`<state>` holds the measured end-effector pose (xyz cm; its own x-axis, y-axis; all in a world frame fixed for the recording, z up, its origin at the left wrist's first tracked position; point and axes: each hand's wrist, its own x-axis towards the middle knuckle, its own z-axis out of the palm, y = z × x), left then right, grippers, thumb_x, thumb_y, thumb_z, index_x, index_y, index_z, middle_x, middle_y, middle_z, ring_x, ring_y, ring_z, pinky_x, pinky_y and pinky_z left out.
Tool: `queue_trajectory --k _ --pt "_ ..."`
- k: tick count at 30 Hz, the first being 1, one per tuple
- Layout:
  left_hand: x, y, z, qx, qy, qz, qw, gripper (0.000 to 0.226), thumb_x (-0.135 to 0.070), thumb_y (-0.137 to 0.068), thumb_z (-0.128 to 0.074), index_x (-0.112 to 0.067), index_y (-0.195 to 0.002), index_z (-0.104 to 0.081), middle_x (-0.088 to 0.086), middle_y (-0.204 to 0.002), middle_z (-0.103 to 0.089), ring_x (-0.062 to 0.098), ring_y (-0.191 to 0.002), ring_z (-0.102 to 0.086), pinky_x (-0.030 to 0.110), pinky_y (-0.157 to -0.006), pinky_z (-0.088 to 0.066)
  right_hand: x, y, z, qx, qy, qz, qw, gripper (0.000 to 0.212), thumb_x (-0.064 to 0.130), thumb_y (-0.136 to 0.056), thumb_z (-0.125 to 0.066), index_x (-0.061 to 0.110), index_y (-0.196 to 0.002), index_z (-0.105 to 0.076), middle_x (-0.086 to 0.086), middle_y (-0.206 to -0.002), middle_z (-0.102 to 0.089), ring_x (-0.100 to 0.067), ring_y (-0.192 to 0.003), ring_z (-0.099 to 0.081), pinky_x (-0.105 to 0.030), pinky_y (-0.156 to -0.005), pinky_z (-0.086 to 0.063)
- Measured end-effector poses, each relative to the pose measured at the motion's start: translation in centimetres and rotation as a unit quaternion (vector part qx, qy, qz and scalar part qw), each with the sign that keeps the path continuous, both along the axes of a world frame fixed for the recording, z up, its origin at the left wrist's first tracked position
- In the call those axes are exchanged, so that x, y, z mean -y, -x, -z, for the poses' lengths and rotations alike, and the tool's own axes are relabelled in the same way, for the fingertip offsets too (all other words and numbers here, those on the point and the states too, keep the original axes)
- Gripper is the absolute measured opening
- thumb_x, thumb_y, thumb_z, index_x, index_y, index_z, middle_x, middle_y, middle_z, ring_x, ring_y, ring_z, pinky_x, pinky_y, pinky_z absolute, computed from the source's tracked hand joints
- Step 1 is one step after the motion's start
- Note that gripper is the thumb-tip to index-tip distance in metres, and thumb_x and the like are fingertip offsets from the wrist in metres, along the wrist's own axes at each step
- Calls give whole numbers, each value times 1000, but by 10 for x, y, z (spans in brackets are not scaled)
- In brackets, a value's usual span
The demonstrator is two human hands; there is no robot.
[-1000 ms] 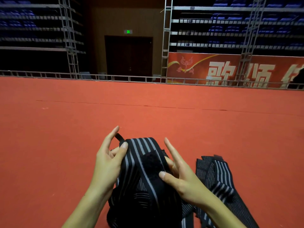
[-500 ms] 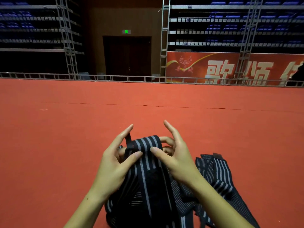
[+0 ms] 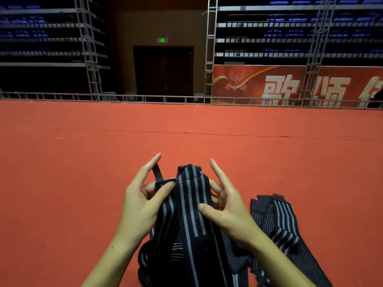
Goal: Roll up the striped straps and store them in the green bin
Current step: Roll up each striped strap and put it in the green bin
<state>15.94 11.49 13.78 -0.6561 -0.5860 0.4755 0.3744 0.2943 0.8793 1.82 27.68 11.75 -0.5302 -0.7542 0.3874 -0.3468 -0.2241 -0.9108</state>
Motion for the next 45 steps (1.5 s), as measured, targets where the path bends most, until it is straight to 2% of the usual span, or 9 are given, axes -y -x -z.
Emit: queue_trajectory --k 6,13,16,19,23,30,35,40,45 --pt "-1 5 9 21 6 -4 1000 67 -7 -100 -72 -43 -153 -52 9 -96 -84 33 -92 -82 45 -85 -67 3 -1 2 33 13 29 999 89 4 -102 -70 38 -167 -20 -2 -132 -75 -31 -110 -78 -51 -97 -63" --pt "-4 6 4 24 1 -6 1000 60 -9 -98 -76 -40 -146 -58 11 -88 -83 27 -81 -81 36 -74 -66 7 4 -2 67 -4 35 997 76 1 -104 -66 30 -164 -31 -11 -121 -79 -34 -108 -78 -55 -99 -61" --pt "-3 7 1 22 -5 4 1000 61 -8 -96 -78 -38 -146 -58 10 -91 -84 26 -83 -82 35 -73 -66 6 8 -3 73 -25 15 997 76 0 -104 -64 29 -165 -28 -18 -106 -79 -28 -94 -76 -46 -90 -61" --pt "-6 5 -2 35 10 10 999 63 -11 -95 -79 -38 -147 -56 8 -92 -84 28 -84 -83 39 -76 -68 1 13 -6 69 -53 -6 996 78 1 -105 -63 31 -166 -25 -3 -83 -74 -19 -80 -71 -31 -73 -58" --pt "-5 4 -1 38 12 12 999 65 -7 -94 -79 -36 -147 -56 7 -94 -84 27 -85 -83 36 -77 -67 -3 15 -10 61 -79 -54 994 84 -4 -105 -60 33 -167 -17 8 -72 -67 -9 -71 -66 -22 -67 -52" --pt "7 3 2 32 102 -41 993 69 -2 -95 -78 -35 -150 -54 -3 -100 -84 19 -91 -83 43 -82 -68 -2 18 -5 135 -106 -84 982 100 10 -89 -73 35 -169 -17 -14 -77 -50 -17 -64 -57 -28 -63 -48" --pt "9 9 -2 -11 157 -78 984 68 -7 -95 -79 -30 -153 -53 -10 -105 -84 10 -100 -81 44 -89 -66 -4 17 -9 139 -88 -87 983 83 -5 -103 -61 30 -168 -22 0 -63 -51 -10 -53 -54 -22 -54 -47" --pt "20 12 1 7 92 -123 988 68 -11 -96 -79 -40 -152 -53 -1 -85 -83 19 -85 -83 48 -83 -66 -1 21 -31 144 -8 -37 989 81 -9 -104 -55 23 -168 -16 -2 -76 -75 -14 -66 -72 -27 -66 -61" --pt "10 11 -3 32 15 -19 999 62 -7 -97 -76 -36 -149 -56 6 -87 -84 24 -86 -83 24 -73 -63 17 29 -48 101 33 26 994 84 -4 -107 -57 25 -170 -9 -9 -99 -78 -22 -87 -75 -37 -82 -64"
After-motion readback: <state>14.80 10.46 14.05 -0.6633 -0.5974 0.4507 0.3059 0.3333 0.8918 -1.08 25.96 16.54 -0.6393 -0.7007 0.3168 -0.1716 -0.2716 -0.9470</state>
